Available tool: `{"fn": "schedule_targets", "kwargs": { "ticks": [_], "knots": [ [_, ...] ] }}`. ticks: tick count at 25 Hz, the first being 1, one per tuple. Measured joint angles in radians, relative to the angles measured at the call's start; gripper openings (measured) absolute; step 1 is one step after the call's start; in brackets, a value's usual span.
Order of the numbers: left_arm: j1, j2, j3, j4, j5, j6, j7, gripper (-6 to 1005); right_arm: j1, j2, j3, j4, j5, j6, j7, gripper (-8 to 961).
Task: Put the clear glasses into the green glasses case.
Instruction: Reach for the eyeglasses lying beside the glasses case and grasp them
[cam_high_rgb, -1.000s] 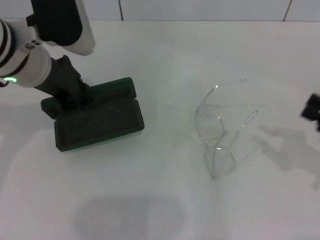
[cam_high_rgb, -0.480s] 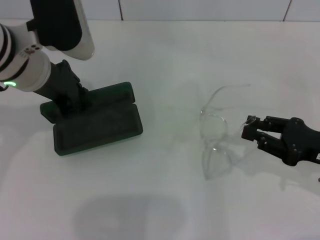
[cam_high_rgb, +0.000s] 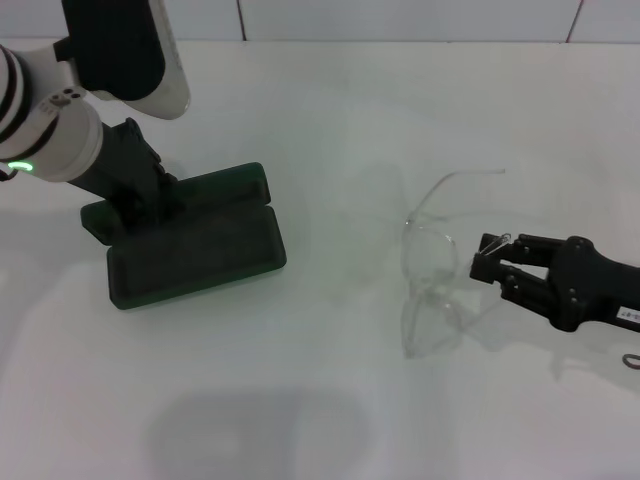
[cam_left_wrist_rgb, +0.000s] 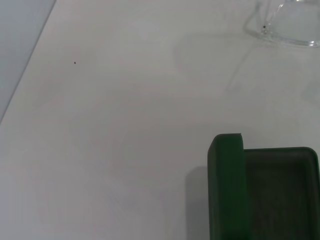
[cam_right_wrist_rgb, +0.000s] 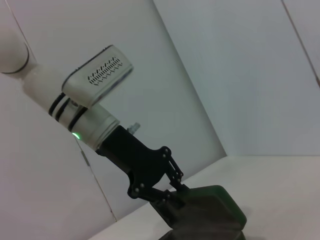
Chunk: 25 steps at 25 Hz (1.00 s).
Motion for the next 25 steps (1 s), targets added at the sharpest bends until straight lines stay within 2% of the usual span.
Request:
{"fn": "schedule_targets", "kwargs": {
  "ticks": [8,25],
  "knots": [
    [0.006,0.0,0.012,0.0,0.0,0.0,0.001,195,0.048,0.001,-0.009,0.059,0.0,0.003,-0.029,305],
    [0.027,0.0,0.015,0.009,0.0,0.0,0.001,194,0.036,-0.002,-0.054,0.064,-0.001,0.002,-0.009,267]
  ]
}}
